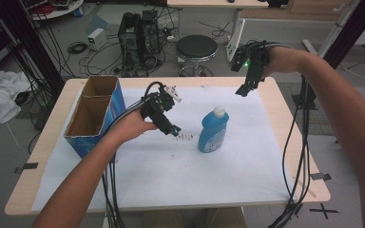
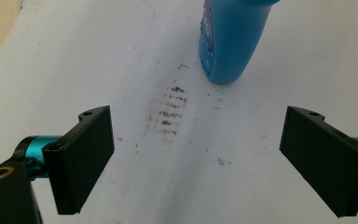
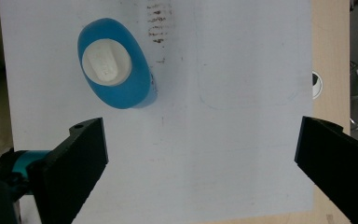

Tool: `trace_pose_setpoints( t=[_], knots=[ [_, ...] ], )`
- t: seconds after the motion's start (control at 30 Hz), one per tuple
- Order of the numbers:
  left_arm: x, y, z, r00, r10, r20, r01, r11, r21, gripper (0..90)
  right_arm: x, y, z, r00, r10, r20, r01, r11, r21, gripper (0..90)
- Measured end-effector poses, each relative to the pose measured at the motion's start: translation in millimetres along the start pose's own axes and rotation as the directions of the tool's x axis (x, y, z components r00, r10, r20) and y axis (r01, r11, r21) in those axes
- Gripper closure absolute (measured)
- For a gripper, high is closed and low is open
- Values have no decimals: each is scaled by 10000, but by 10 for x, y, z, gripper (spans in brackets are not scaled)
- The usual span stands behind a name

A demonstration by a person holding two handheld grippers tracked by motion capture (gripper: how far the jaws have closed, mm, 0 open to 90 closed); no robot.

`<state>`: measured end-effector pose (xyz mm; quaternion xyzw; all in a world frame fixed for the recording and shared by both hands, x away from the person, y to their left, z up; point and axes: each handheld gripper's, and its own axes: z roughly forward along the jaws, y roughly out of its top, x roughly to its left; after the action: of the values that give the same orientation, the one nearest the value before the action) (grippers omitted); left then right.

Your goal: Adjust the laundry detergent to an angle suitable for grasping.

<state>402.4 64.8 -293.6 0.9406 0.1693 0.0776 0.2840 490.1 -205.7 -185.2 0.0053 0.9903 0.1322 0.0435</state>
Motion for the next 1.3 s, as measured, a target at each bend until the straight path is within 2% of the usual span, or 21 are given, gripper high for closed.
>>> trace_pose_setpoints(
  t=[0.03, 0.13, 0.23, 0.37, 0.47, 0.5, 0.53, 0.6, 0.8, 0.83, 0.87, 0.9, 0.93, 0.97, 1.03, 1.07, 1.1, 1.13, 1.17, 1.27, 1.3],
  knots=[
    [0, -17, 5, 9999, 42, -120, -43, 9999, -114, 99, 2, -2, -3, 10000, 70, 26, -70, 10000, 40, 14],
    [-23, -65, 25, 9996, -266, -76, 259, 9963, -815, 99, -2, -5, -1, 9999, 96, 35, -96, 9999, 42, 14],
    [-45, -100, 38, 9996, -207, -214, 176, 9905, -1363, 99, 10, -12, 8, 10000, 42, 50, -42, 10000, -70, 14],
    [-48, -148, 68, 9993, -315, -208, 256, 9710, -2375, 99, 3, -28, 8, 10000, 79, 44, -79, 10000, -50, 14],
    [-71, -188, 116, 9991, -406, -104, 355, 9512, -3065, 98, 10, -35, 26, 9998, 201, 51, -200, 9997, -131, 14],
    [-74, -196, 123, 9992, -366, -144, 303, 9497, -3116, 98, 10, -35, 26, 9998, 201, 51, -200, 9997, -131, 14],
    [-84, -204, 145, 9990, -417, -163, 339, 9427, -3320, 98, 3, -31, 20, 9999, 161, 36, -161, 9999, -38, 14],
    [-89, -220, 162, 9990, -368, -242, 265, 9409, -3375, 98, -2, -33, 21, 9999, 129, 70, -128, 9998, -136, 14],
    [-192, -309, 289, 9961, -855, -209, 689, 9047, -4203, 98, -3, -33, 16, 9999, 119, 103, -117, 9997, -207, 14],
    [-211, -325, 321, 9946, -1022, -179, 838, 8932, -4418, 98, -3, -33, 16, 9999, 119, 103, -117, 9997, -207, 14],
    [-227, -337, 348, 9946, -1022, -153, 842, 8875, -4530, 98, -3, -31, 17, 9999, 125, 110, -123, 9997, -218, 14],
    [-257, -350, 375, 9936, -1039, -444, 716, 8833, -4633, 98, 3, -21, 21, 9998, 173, 111, -170, 9996, -219, 14],
    [-272, -352, 395, 9932, -1087, -405, 763, 8752, -4777, 98, 3, -21, 21, 9998, 173, 111, -170, 9996, -219, 14],
    [-292, -351, 424, 9919, -1220, -365, 879, 8630, -4975, 98, 1, -23, 23, 9999, 131, 110, -128, 9996, -238, 14],
    [-307, -348, 456, 9926, -1171, -315, 849, 8570, -5083, 98, 4, -15, 30, 9998, 147, 97, -144, 9994, -308, 14],
    [-320, -343, 477, 9916, -1253, -323, 904, 8492, -5202, 99, -1, -11, 23, 9999, 91, 94, -88, 9997, -220, 14],
    [-323, -341, 489, 9923, -1200, -310, 863, 8486, -5220, 99, -1, -11, 23, 9999, 91, 94, -88, 9997, -220, 14],
    [-342, -333, 519, 9910, -1314, -246, 976, 8370, -5384, 98, -5, -7, 31, 10000, 1, 88, 1, 9997, -260, 14],
    [-345, -332, 528, 9916, -1271, -261, 934, 8393, -5355, 98, -5, -7, 31, 10000, 1, 88, 1, 9997, -260, 14],
    [-364, -320, 586, 9921, -1247, -137, 969, 8314, -5472, 98, 3, -1, 26, 9999, 68, 75, -67, 9998, -208, 15],
    [-399, -303, 636, 9888, -1488, 112, 1280, 8072, -5763, 98, 5, -1, 27, 9999, 93, 85, -91, 9996, -256, 14]
  ],
)
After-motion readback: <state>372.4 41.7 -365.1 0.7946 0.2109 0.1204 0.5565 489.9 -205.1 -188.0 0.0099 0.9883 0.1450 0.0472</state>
